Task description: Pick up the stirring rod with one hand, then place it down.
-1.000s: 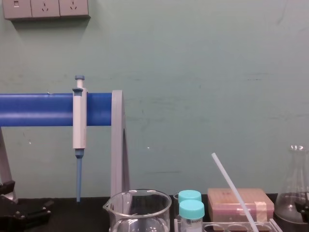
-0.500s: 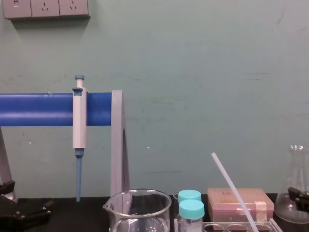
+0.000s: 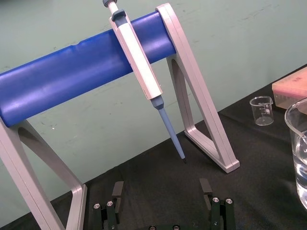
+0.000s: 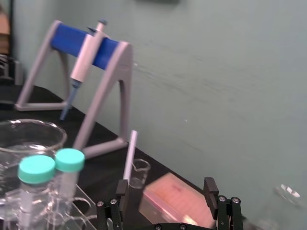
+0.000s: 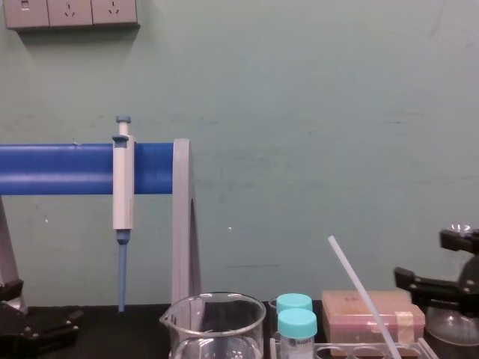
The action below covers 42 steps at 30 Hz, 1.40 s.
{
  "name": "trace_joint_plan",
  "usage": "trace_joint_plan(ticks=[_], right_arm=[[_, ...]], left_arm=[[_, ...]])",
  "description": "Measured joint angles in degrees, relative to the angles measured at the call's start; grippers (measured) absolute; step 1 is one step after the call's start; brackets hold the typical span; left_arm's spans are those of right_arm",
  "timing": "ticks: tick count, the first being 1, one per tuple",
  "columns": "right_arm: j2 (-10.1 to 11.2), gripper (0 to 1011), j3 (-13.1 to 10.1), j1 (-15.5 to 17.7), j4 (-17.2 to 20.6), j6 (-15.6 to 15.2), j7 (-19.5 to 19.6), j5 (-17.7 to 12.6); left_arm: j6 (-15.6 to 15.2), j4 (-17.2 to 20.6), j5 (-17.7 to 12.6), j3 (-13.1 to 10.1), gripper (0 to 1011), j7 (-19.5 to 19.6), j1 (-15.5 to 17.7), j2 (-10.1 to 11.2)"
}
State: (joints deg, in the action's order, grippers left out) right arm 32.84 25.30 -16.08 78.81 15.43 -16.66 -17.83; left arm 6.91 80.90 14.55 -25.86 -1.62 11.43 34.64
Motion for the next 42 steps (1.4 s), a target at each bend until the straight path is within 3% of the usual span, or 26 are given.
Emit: trace_joint_plan(ticks=[15, 23, 42], right_arm=[[-4.1, 1003, 0.9, -7.5, -8.8, 0.7, -10.6, -2.3], [-7.1, 1003, 0.8, -12.5, -16.2, 0.3, -16.8, -3.8], [-10.6, 1003, -0.5, -16.9, -24.3, -2.5, -27.5, -8.2]], left_arm=[[0.0, 0.0, 0.0, 0.0, 1000, 0.0, 0.0, 0.0], [0.0, 0.0, 0.0, 0.0, 1000, 0.0, 0.0, 0.0], [0.0, 0.0, 0.0, 0.0, 1000, 0.0, 0.0, 0.0]])
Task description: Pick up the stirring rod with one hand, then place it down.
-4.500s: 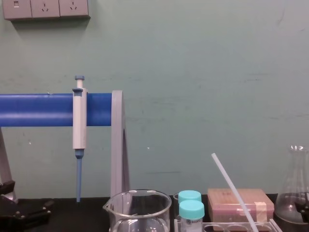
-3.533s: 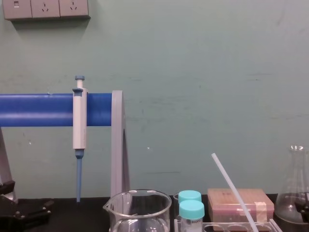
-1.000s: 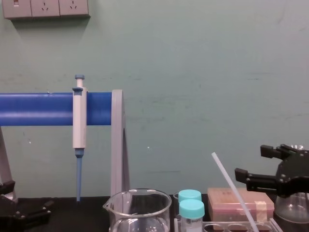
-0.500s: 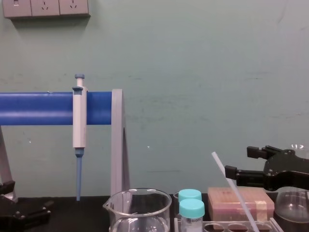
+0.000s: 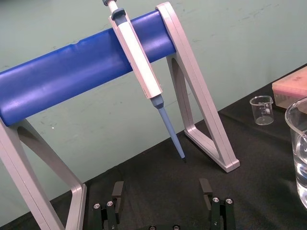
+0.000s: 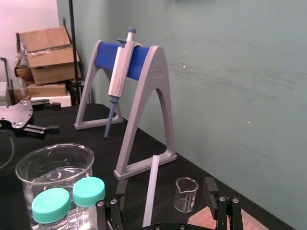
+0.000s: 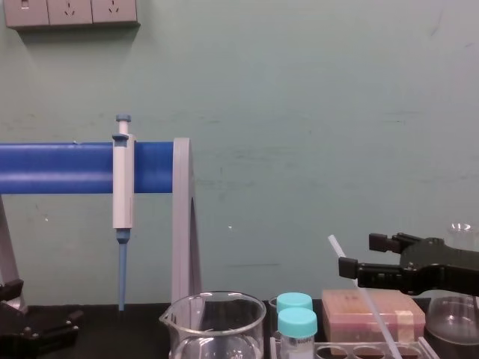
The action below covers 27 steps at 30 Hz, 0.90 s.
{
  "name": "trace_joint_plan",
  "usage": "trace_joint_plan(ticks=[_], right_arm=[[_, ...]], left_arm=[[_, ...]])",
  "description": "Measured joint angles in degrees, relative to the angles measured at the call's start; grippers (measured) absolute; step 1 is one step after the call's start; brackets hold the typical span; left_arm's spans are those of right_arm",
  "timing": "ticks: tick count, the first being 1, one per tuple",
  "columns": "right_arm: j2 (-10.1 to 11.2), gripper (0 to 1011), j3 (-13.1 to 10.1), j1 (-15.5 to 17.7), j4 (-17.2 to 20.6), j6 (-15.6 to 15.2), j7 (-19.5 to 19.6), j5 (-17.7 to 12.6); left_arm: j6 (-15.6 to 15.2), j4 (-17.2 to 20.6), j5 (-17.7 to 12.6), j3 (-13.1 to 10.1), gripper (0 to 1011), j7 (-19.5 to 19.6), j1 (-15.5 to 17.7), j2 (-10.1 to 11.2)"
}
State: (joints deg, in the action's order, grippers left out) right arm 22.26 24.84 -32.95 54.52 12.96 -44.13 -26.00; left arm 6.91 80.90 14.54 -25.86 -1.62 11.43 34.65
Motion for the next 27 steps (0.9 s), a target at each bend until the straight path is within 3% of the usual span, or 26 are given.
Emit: trace_joint_plan(ticks=[11, 27], right_arm=[[-0.3, 1003, 0.9, -0.5, -1.0, -1.9, -2.3, -0.8], [-0.1, 1003, 1.6, -0.4, -0.8, -3.1, -1.7, -0.5]], left_arm=[[0.0, 0.0, 0.0, 0.0, 1000, 0.0, 0.0, 0.0], [0.0, 0.0, 0.0, 0.0, 1000, 0.0, 0.0, 0.0]])
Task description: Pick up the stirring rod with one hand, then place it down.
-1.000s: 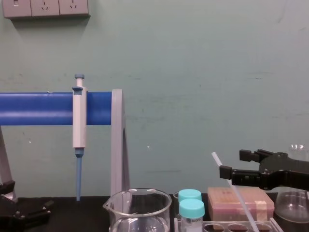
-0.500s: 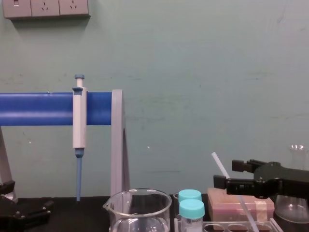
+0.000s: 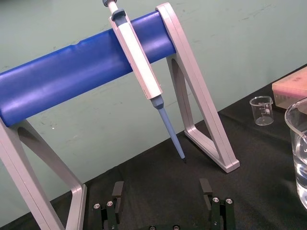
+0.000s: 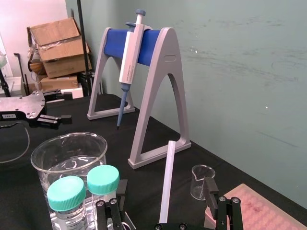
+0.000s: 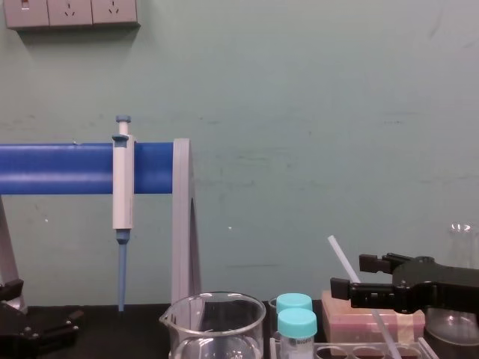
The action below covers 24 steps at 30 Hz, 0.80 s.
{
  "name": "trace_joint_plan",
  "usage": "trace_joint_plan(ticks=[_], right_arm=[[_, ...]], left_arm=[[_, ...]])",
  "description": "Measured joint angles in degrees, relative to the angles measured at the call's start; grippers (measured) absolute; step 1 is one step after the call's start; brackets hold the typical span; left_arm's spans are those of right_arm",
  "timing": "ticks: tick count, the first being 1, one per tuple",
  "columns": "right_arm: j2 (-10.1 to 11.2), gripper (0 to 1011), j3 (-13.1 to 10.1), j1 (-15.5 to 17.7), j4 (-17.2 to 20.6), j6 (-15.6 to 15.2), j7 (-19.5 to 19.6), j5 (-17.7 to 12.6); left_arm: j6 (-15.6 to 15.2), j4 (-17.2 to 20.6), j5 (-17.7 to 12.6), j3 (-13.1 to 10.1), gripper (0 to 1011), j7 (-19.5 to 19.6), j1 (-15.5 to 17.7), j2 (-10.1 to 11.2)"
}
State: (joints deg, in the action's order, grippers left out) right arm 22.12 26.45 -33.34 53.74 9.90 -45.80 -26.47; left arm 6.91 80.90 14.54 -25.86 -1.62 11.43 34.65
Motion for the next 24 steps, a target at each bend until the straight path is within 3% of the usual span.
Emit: trace_joint_plan(ticks=[14, 24], right_arm=[[0.0, 980, 0.0, 0.0, 0.0, 0.2, 0.0, 0.0], [0.0, 735, -0.1, 0.0, 0.0, 0.2, 0.0, 0.0]], left_arm=[[0.0, 0.0, 0.0, 0.0, 1000, 0.0, 0.0, 0.0], [0.0, 0.0, 0.0, 0.0, 1000, 0.0, 0.0, 0.0]])
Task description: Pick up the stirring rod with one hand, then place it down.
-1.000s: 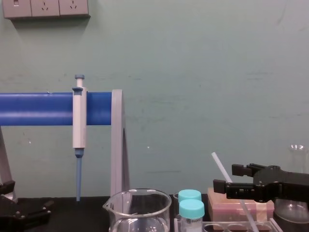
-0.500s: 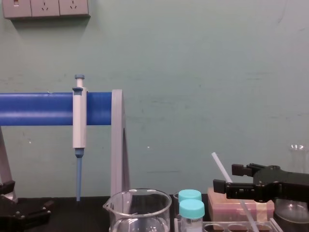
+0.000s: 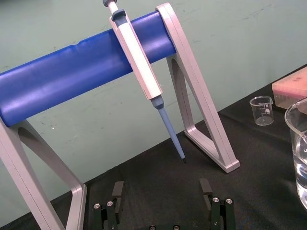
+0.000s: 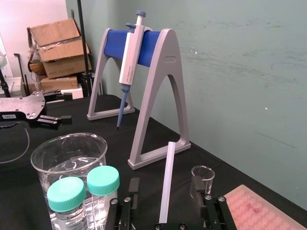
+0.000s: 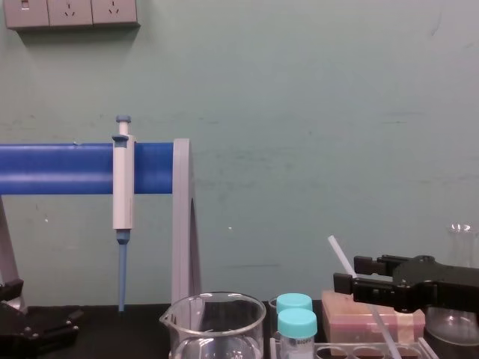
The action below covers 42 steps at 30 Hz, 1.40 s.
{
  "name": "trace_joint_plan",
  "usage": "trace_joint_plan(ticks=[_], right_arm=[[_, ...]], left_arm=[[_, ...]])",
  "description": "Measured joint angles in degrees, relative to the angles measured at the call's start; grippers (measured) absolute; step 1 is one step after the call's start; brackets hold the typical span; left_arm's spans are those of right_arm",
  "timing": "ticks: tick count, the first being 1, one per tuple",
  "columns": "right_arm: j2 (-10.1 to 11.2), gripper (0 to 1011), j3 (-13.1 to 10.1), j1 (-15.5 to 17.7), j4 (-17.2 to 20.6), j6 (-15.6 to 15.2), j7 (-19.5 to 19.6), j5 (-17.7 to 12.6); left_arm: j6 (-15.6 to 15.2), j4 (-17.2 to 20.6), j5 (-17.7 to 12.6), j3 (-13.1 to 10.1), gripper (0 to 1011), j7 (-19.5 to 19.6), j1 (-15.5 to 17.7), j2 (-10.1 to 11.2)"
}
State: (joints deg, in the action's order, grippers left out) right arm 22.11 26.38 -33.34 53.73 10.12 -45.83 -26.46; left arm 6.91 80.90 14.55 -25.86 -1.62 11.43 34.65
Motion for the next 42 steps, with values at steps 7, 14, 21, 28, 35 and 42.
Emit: trace_joint_plan(ticks=[7, 14, 21, 28, 35, 42], right_arm=[[0.0, 488, 0.0, 0.0, 0.0, 0.0, 0.0, 0.0], [0.0, 262, 0.0, 0.0, 0.0, 0.0, 0.0, 0.0], [0.0, 65, 0.0, 0.0, 0.0, 0.0, 0.0, 0.0], [0.0, 58, 0.0, 0.0, 0.0, 0.0, 0.0, 0.0], [0.0, 58, 0.0, 0.0, 0.0, 0.0, 0.0, 0.0], [0.2, 58, -0.3, 0.4, 1.0, 0.0, 0.3, -0.1]], left_arm=[[0.0, 0.0, 0.0, 0.0, 1000, 0.0, 0.0, 0.0], [0.0, 0.0, 0.0, 0.0, 1000, 0.0, 0.0, 0.0], [0.0, 0.0, 0.0, 0.0, 1000, 0.0, 0.0, 0.0], [0.0, 0.0, 0.0, 0.0, 1000, 0.0, 0.0, 0.0], [0.0, 0.0, 0.0, 0.0, 1000, 0.0, 0.0, 0.0], [0.0, 0.0, 0.0, 0.0, 1000, 0.0, 0.0, 0.0]])
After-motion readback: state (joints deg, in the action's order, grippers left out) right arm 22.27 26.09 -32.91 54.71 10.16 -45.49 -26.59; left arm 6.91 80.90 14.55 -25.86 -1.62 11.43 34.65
